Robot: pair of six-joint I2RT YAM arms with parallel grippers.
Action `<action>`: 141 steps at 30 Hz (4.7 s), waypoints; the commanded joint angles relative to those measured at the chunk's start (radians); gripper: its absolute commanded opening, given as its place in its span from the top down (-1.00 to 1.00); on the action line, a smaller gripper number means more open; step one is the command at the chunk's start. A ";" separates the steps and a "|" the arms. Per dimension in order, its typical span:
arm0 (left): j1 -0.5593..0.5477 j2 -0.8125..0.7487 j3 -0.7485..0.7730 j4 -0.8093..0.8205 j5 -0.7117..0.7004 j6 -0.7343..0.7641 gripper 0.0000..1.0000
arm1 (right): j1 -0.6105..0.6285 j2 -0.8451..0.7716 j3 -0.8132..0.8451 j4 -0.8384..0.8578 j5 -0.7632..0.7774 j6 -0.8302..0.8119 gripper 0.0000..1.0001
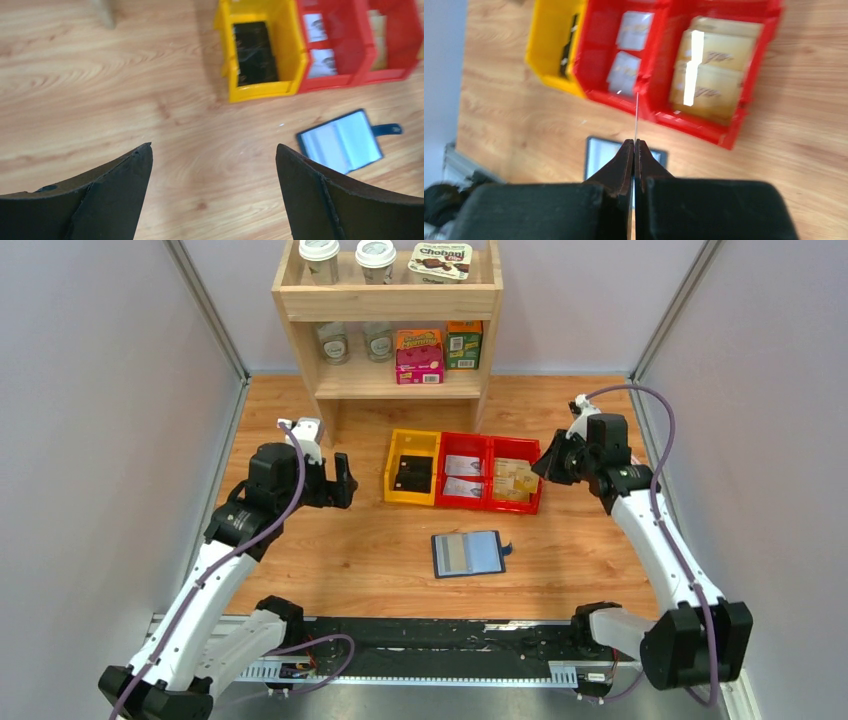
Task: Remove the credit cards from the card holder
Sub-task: Place the credit card in the storage box, then remove the credit card from the card holder.
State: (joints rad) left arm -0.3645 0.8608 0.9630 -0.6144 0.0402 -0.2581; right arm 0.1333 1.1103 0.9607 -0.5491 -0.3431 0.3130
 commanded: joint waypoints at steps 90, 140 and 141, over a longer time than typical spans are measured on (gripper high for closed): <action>0.030 -0.025 -0.061 -0.019 -0.232 0.051 -0.99 | 0.841 0.537 0.046 -0.101 0.441 0.238 -0.31; -0.470 0.822 -0.069 0.457 0.234 -0.422 0.98 | 0.677 0.367 -0.165 0.157 0.105 0.198 0.46; -0.470 0.830 -0.069 0.443 0.221 -0.418 0.99 | 0.677 0.358 -0.163 0.146 0.128 0.207 0.46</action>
State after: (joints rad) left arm -0.8238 1.6608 0.8551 -0.1089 0.2642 -0.7120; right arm 0.8124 1.5139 0.7986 -0.4236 -0.2398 0.4984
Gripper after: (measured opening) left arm 0.025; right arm 0.273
